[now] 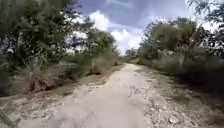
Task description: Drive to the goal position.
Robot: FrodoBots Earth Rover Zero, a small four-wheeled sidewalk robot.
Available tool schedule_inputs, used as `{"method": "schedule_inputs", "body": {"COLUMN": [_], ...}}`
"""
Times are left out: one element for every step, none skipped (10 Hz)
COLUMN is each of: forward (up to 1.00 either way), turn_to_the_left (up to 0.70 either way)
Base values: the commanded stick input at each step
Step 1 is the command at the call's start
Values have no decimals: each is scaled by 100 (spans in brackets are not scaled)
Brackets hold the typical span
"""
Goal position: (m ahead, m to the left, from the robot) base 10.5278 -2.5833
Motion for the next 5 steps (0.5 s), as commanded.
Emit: {"method": "schedule_inputs", "body": {"forward": [85,85,85,85,85], "turn_to_the_left": [0,0,0,0,0]}}
